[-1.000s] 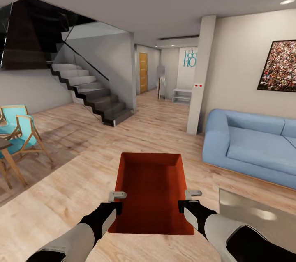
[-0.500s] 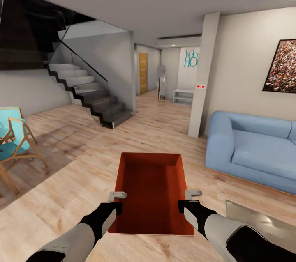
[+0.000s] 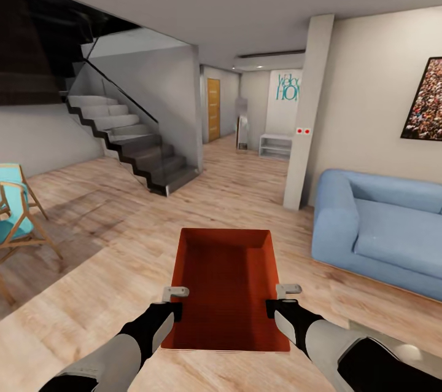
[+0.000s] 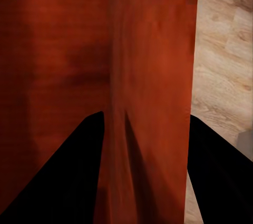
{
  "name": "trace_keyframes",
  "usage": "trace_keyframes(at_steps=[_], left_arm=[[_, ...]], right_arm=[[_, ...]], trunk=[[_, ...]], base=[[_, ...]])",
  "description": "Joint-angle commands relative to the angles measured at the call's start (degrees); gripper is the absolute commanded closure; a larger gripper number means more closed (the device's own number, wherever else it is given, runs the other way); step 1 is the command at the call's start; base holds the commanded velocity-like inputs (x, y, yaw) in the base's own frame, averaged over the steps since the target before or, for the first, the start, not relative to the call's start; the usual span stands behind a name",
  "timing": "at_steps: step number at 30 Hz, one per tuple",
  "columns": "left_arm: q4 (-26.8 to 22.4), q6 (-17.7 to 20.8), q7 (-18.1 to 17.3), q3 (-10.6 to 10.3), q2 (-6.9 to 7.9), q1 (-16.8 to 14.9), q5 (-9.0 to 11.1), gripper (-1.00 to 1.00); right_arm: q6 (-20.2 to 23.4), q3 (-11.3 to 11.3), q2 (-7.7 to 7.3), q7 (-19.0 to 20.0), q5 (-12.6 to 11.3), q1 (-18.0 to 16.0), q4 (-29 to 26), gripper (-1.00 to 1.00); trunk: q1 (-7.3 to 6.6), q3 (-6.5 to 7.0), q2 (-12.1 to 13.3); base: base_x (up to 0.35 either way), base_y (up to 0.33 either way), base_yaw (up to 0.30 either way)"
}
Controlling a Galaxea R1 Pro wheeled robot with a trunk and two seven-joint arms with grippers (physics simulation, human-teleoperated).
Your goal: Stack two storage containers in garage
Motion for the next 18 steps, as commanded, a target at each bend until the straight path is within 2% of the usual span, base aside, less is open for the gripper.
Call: trace_keyframes(at_steps=[1, 18], left_arm=[[0.1, 0.43, 0.25, 0.84, -0.07, 0.0, -0.37, 1.0], [0.11, 0.46, 0.39, 0.88, 0.02, 0.0, -0.37, 1.0]], right_arm=[[-2.62, 5.04, 0.46, -2.71, 0.61, 0.0, -0.15, 1.0], [-2.62, 5.04, 0.46, -2.71, 0.6, 0.0, -0.15, 1.0]], trunk=[[0.05, -0.02, -0.04], [0.05, -0.02, -0.04]], base=[[0.322, 0.0, 0.0], [0.322, 0.0, 0.0]])
